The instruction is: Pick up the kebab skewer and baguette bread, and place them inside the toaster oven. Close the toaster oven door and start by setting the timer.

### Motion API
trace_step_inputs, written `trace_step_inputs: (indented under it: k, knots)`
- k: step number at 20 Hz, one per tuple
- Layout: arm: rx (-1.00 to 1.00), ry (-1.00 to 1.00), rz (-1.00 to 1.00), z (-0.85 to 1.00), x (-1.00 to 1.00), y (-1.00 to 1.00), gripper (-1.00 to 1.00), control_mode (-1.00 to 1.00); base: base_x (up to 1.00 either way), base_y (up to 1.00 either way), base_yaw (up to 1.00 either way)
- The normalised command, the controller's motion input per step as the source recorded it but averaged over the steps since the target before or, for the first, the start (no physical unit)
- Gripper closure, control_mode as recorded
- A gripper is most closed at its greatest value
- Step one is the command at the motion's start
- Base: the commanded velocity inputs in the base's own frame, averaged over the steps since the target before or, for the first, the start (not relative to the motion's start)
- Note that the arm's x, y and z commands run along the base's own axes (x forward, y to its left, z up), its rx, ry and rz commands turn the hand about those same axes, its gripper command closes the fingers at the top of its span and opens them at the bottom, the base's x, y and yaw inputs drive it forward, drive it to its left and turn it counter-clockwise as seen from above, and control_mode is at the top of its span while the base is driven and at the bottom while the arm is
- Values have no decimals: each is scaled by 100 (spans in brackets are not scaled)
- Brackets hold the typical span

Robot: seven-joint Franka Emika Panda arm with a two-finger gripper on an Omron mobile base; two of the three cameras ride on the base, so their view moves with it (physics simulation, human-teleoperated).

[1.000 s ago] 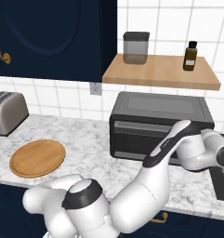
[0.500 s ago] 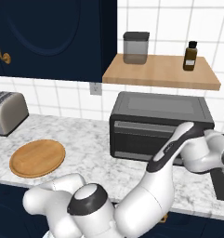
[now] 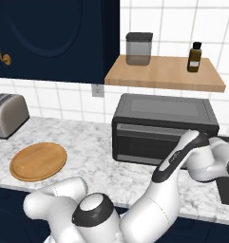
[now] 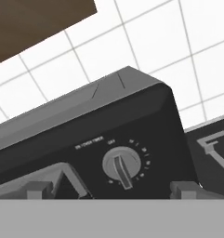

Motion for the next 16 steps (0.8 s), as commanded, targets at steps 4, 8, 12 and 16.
trace_step_inputs:
  k: [4, 8, 12, 16]
  knots:
    - [1, 0, 0, 0, 12, 0, -100, -100, 0, 0, 0]
    - [0, 0, 0, -4, 11, -1, -100, -100, 0, 0, 0]
    - [0, 0, 0, 0, 12, 0, -100, -100, 0, 0, 0]
    - [0, 0, 0, -1, 14, 0, -100, -100, 0, 0, 0]
